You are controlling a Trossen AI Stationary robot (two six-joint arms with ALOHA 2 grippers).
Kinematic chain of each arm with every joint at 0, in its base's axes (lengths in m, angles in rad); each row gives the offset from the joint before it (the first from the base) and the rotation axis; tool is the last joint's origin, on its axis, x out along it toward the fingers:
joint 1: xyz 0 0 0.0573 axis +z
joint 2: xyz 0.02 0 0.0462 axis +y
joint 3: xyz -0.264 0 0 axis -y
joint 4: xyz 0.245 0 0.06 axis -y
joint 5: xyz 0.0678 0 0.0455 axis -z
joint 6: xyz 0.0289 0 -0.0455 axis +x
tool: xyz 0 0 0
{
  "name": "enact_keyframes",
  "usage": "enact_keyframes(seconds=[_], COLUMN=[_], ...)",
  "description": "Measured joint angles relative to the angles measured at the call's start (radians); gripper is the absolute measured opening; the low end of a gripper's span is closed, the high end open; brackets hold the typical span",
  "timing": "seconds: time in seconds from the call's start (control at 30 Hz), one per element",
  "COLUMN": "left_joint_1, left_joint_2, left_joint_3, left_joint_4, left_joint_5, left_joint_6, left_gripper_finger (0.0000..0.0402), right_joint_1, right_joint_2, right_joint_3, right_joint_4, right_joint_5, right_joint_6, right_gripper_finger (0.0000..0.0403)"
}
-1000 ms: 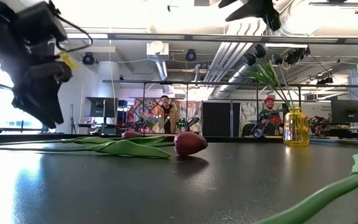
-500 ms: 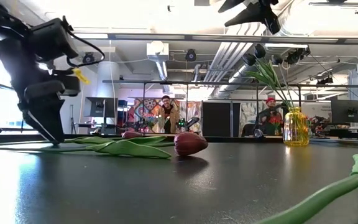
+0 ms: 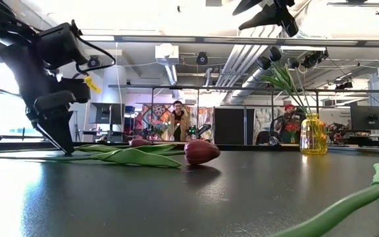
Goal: Sort flowers into vase by color
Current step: Put the left red flower into the transparent vase
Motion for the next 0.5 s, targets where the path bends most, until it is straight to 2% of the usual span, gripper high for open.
enact_keyframes(seconds=[0.1,0.17,0.4,0.5], left_joint_1=[0.0,0.0,0.007,0.02], left_joint_2=[0.0,0.001,-0.015,-0.053], left_joint_3=[-0.001,-0.001,-0.003,0.009], left_joint_4=[0.003,0.002,0.0,-0.019], left_joint_5=[-0.001,0.004,0.013,0.031], left_joint_6=[-0.012,-0.028,-0.185,-0.197], left_gripper_finger=[0.0029,0.0009,0.0003,0.0002], right_joint_1=[0.0,0.002,0.039,0.076], right_joint_2=[0.0,0.002,0.005,0.004], right_joint_3=[0.0,0.0,0.0,0.0], right_joint_4=[-0.013,-0.022,-0.066,-0.081], right_joint_5=[-0.002,-0.004,-0.038,-0.052], right_joint_6=[0.0,0.001,0.059,0.099], right_gripper_finger=[0.0138,0.0138,0.0138,0.0138])
